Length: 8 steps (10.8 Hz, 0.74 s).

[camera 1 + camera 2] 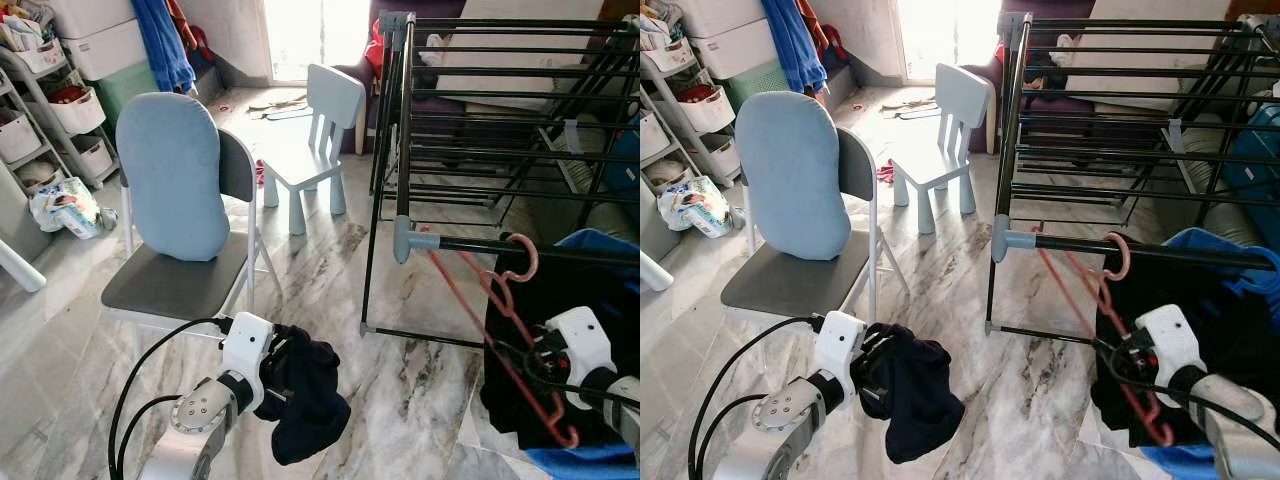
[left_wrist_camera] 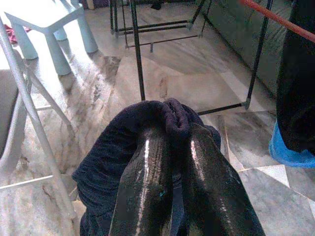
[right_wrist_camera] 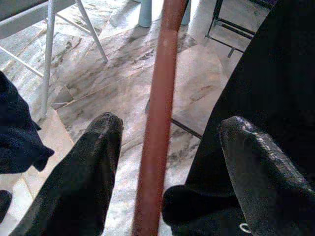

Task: Hang hanger

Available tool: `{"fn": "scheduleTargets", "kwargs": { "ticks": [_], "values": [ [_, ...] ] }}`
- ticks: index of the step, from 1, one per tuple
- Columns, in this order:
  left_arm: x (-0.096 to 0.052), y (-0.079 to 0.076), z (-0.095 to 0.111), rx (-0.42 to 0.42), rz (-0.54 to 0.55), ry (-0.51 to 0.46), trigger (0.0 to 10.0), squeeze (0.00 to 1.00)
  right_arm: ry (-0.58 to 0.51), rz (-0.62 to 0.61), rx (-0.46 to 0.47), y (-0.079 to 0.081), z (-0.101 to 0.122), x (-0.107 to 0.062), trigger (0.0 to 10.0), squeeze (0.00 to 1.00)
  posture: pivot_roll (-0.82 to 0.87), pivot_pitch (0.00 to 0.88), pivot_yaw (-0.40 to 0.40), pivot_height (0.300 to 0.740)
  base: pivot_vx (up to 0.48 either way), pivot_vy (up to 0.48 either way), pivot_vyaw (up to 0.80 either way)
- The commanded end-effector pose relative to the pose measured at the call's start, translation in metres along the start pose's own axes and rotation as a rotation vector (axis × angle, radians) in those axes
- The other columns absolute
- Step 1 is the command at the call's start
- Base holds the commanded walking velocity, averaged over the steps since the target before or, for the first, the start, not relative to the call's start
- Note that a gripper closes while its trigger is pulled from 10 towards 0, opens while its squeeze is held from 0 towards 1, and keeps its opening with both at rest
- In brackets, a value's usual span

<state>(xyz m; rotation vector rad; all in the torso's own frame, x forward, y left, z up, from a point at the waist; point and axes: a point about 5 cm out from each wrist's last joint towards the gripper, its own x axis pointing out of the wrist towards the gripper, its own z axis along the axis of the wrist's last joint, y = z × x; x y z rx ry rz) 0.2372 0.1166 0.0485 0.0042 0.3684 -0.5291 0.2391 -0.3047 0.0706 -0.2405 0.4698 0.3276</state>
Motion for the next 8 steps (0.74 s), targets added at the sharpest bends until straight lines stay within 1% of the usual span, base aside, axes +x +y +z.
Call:
{"fn": "scheduleTargets", "kwargs": {
  "ticks": [1, 8],
  "values": [
    [0.0018, 0.0012, 0.0056, 0.013, -0.009, -0.016, 10.0, 0.00, 0.000, -0.004, 0.007, 0.0002, -0.0020, 0.0001, 0.0, 0.00, -0.14, 0.000, 0.055, 0.740, 0.000, 0.000, 0.00],
    [0.0024, 0.0016, 0.0057, 0.007, -0.008, -0.015, 10.0, 0.00, -0.025, -0.006, 0.013, 0.0017, 0.0013, 0.0023, 0.0, 0.00, -0.14, 0.000, 0.056, 0.740, 0.000, 0.000, 0.00]
  ]
}}
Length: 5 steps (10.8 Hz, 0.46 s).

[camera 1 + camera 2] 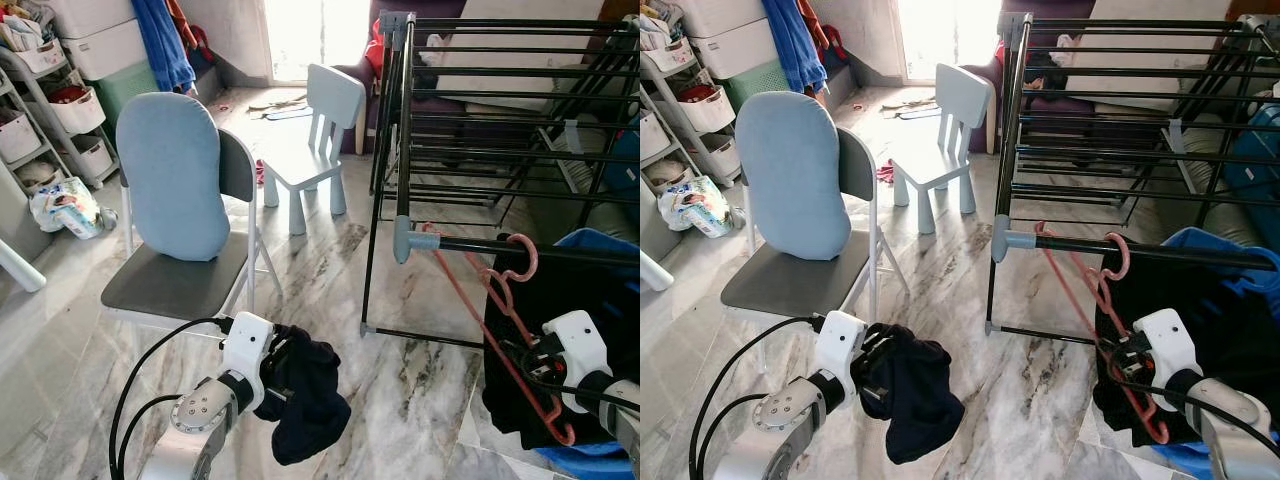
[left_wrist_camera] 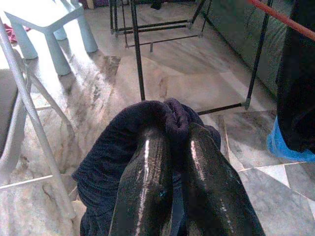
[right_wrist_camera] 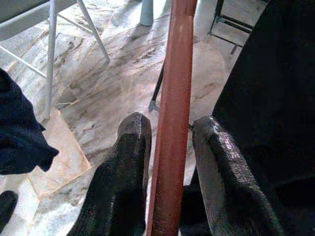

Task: Hang hanger

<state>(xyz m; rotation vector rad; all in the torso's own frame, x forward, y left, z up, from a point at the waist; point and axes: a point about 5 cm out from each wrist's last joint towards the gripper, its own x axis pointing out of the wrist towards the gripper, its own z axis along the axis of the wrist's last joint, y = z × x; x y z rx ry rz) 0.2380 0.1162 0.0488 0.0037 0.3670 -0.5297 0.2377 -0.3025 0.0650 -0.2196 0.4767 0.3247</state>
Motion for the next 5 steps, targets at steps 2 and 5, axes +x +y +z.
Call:
{"fn": "scheduleTargets", "kwargs": {
  "ticks": [2, 5],
  "values": [
    [0.0019, 0.0016, 0.0049, 0.007, -0.008, -0.013, 10.0, 0.00, -0.035, -0.025, -0.013, -0.0040, 0.0077, -0.0002, 0.0, 0.00, -0.15, 0.000, 0.057, 0.740, 0.000, 0.000, 0.00],
    [0.0023, 0.0027, 0.0038, -0.001, -0.007, -0.008, 10.0, 0.00, -0.050, -0.043, -0.027, -0.0041, 0.0106, 0.0007, 0.0, 0.00, -0.15, 0.000, 0.059, 0.740, 0.000, 0.000, 0.00]
  ]
}}
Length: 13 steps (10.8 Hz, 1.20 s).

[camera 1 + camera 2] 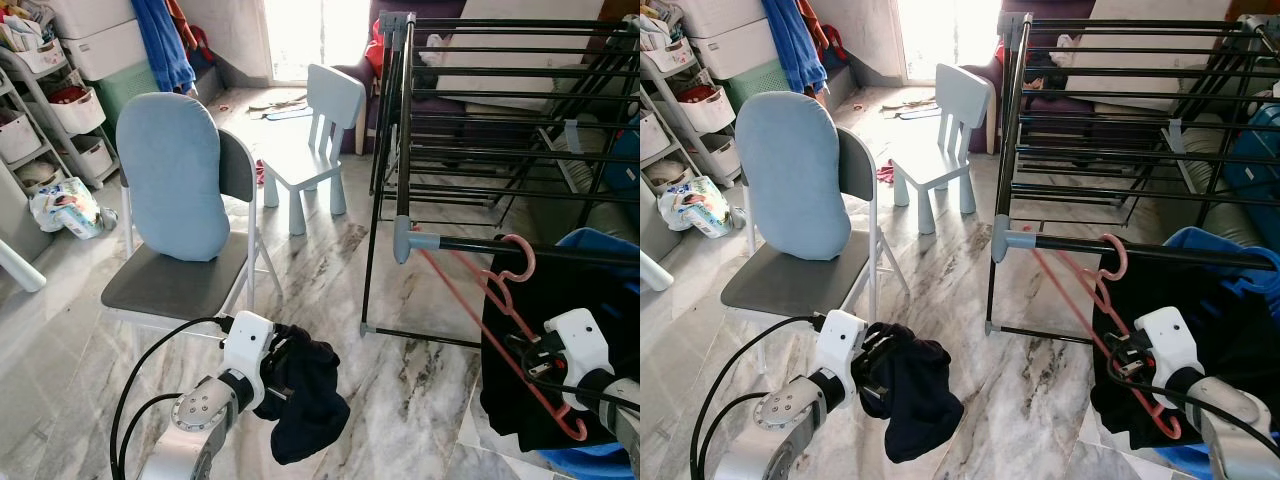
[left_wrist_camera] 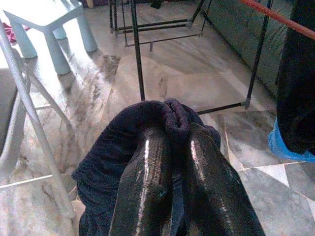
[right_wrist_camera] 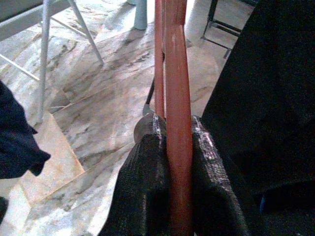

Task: Hang hanger

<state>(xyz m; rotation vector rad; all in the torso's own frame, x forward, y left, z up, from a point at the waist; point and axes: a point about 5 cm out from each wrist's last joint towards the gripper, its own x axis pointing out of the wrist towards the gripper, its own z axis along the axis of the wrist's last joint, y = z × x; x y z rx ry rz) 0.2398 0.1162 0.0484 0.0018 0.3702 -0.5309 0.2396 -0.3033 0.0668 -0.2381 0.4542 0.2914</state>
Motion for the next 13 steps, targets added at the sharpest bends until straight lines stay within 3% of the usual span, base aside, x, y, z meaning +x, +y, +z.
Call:
{"fn": "scheduleTargets", "kwargs": {
  "ticks": [1, 3, 4, 5, 7, 9, 11, 13],
  "values": [
    [0.001, 0.002, 0.003, -0.001, -0.005, -0.009, 10.0, 0.00, -0.050, -0.026, -0.016, -0.003, 0.012, 0.002, 0.0, 0.00, -0.14, 0.000, 0.061, 0.740, 0.000, 0.000, 0.00],
    [0.001, 0.004, 0.003, -0.010, 0.005, -0.019, 10.0, 0.00, -0.083, -0.161, 0.022, -0.002, 0.022, 0.011, 0.0, 0.00, -0.14, 0.000, 0.060, 0.740, 0.000, 0.000, 0.00],
    [0.001, 0.005, 0.003, -0.010, 0.013, -0.027, 10.0, 0.00, -0.117, -0.196, 0.045, 0.007, 0.025, 0.016, 0.0, 0.00, -0.14, 0.000, 0.057, 0.740, 0.000, 0.000, 0.00],
    [0.000, 0.009, 0.010, -0.011, 0.053, -0.081, 10.0, 0.00, -0.181, -0.247, 0.104, 0.026, 0.025, 0.018, 0.0, 0.00, -0.14, 0.000, 0.046, 0.740, 0.000, 0.000, 0.00],
    [-0.001, 0.013, 0.019, -0.013, 0.118, -0.162, 10.0, 0.00, -0.240, -0.322, 0.158, 0.050, 0.019, 0.009, 0.0, 0.00, -0.14, 0.000, 0.034, 0.740, 0.000, 0.000, 0.00],
    [0.001, 0.012, 0.019, -0.012, 0.132, -0.169, 10.0, 0.00, -0.258, -0.350, 0.121, 0.069, 0.014, -0.002, 0.0, 0.00, -0.15, 0.000, 0.035, 0.740, 0.000, 0.000, 0.00],
    [0.002, 0.006, 0.018, -0.001, 0.105, -0.175, 10.0, 0.00, -0.198, -0.336, 0.156, 0.080, 0.001, -0.007, 10.0, 0.00, -0.15, 0.000, 0.040, 0.740, 0.000, 0.000, 0.00],
    [0.000, 0.006, 0.019, -0.006, 0.115, -0.181, 10.0, 0.00, -0.105, -0.315, 0.192, 0.092, -0.021, -0.018, 10.0, 0.00, -0.16, 0.000, 0.041, 0.740, 0.000, 0.000, 0.00]
  ]
}}
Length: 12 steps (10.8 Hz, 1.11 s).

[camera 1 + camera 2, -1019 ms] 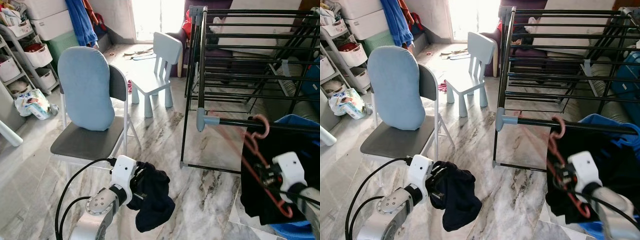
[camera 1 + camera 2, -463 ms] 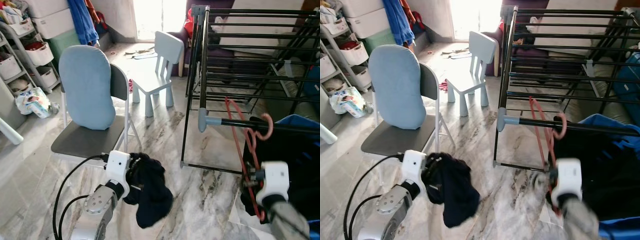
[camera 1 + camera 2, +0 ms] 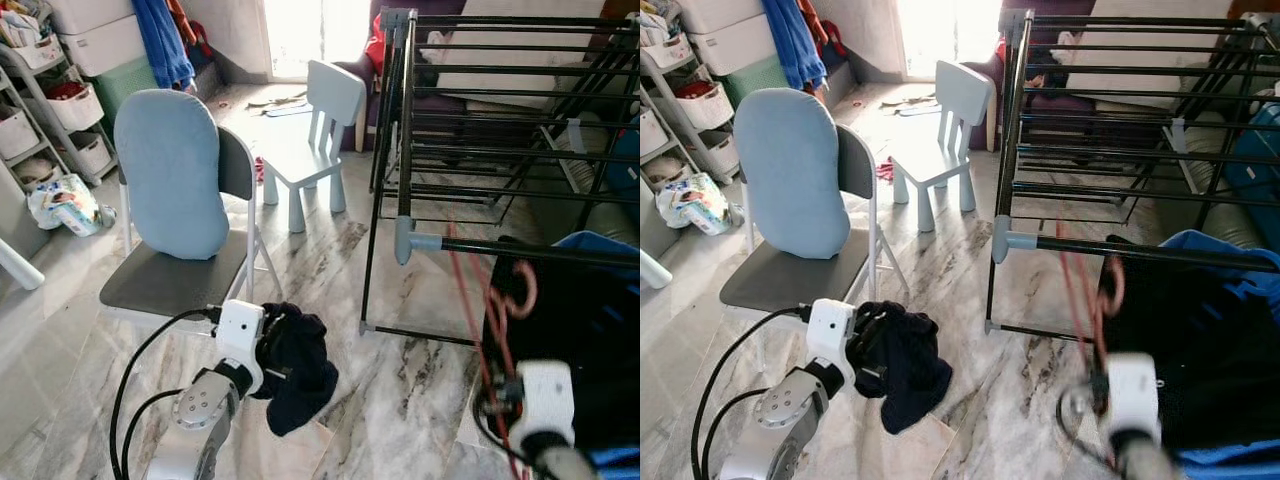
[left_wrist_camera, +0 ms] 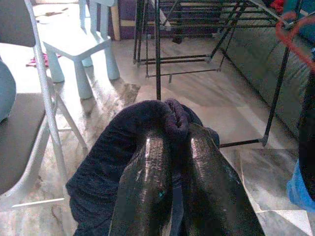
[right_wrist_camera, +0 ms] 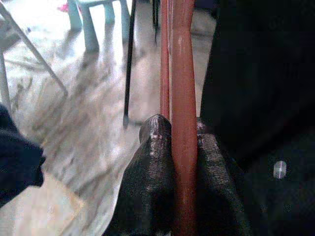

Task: Hang hanger

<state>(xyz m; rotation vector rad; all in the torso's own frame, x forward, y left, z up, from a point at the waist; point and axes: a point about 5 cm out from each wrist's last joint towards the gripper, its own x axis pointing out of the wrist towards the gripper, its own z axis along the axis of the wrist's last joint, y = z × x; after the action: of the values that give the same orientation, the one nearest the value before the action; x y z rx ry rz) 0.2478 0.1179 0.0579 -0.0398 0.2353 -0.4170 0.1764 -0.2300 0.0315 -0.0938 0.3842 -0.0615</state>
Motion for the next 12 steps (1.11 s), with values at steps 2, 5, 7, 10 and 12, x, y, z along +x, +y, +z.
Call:
{"fn": "scheduleTargets", "kwargs": {
  "ticks": [2, 5, 7, 10, 12],
  "values": [
    [-0.003, -0.001, 0.007, 0.022, 0.000, -0.030, 10.0, 0.00, -0.028, 0.012, 0.012, 0.001, 0.009, -0.004, 10.0, 0.00, -0.16, 0.000, 0.042, 0.740, 0.000, 0.000, 0.00],
    [-0.004, -0.003, 0.005, 0.025, -0.003, -0.018, 10.0, 0.00, -0.033, 0.027, 0.008, 0.002, 0.012, -0.003, 10.0, 0.00, -0.15, 0.000, 0.040, 0.740, 0.000, 0.000, 0.00],
    [-0.005, -0.004, 0.005, 0.028, -0.005, -0.013, 10.0, 0.00, -0.024, 0.050, 0.005, 0.004, 0.013, -0.001, 10.0, 0.00, -0.15, 0.000, 0.040, 0.740, 0.000, 0.000, 0.00],
    [-0.020, 0.004, -0.007, 0.058, 0.005, 0.064, 10.0, 0.00, -0.029, 0.062, 0.006, 0.004, 0.017, 0.002, 10.0, 0.00, -0.14, 0.000, 0.038, 0.740, -0.271, 0.000, 0.00],
    [-0.030, 0.022, -0.016, 0.105, 0.070, 0.117, 10.0, 0.00, -0.030, 0.075, 0.004, 0.004, 0.018, 0.006, 10.0, 0.00, -0.13, 0.000, 0.022, 0.740, -0.294, 0.000, 0.00]
  ]
}}
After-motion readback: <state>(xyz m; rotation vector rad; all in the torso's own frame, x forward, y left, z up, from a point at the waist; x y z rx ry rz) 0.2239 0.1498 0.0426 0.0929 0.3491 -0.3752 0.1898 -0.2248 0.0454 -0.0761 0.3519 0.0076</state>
